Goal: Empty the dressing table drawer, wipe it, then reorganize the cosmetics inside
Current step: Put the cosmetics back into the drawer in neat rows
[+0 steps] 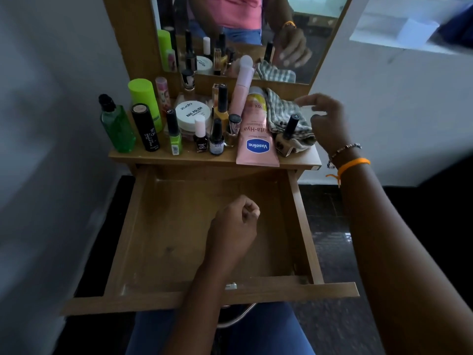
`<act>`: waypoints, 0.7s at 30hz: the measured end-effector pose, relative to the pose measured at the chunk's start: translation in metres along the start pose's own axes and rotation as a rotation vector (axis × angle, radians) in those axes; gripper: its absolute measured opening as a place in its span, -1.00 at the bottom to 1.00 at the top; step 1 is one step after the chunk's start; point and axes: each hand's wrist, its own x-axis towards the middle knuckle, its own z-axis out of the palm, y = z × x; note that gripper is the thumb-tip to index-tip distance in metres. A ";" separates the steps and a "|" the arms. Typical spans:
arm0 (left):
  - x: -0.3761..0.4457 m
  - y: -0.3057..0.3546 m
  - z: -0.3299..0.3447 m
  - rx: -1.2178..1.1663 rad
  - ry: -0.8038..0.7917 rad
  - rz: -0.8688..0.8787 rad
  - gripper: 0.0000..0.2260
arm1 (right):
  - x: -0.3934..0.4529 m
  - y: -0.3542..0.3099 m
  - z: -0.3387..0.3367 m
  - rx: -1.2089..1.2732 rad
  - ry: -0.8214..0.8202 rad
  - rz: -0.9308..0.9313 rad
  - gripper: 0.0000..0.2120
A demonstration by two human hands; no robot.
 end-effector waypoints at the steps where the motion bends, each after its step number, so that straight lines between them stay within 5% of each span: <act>1: 0.000 0.000 0.000 0.008 0.000 0.006 -0.95 | -0.007 -0.003 -0.003 0.058 0.037 -0.001 -0.51; 8: 0.000 -0.002 -0.001 0.026 0.004 0.015 -0.95 | -0.035 -0.008 0.007 0.062 -0.135 -0.043 -0.54; 14: 0.000 -0.001 -0.002 0.040 0.117 -0.015 -0.91 | -0.068 -0.021 0.024 -0.265 0.231 -0.431 -0.73; 17: 0.001 0.000 -0.003 -0.013 0.195 -0.057 -0.87 | -0.091 -0.018 0.044 -0.422 0.059 -0.636 -0.83; 21: 0.002 0.000 -0.005 -0.059 0.254 -0.090 -0.83 | -0.097 -0.016 0.065 -0.507 0.018 -0.629 -0.84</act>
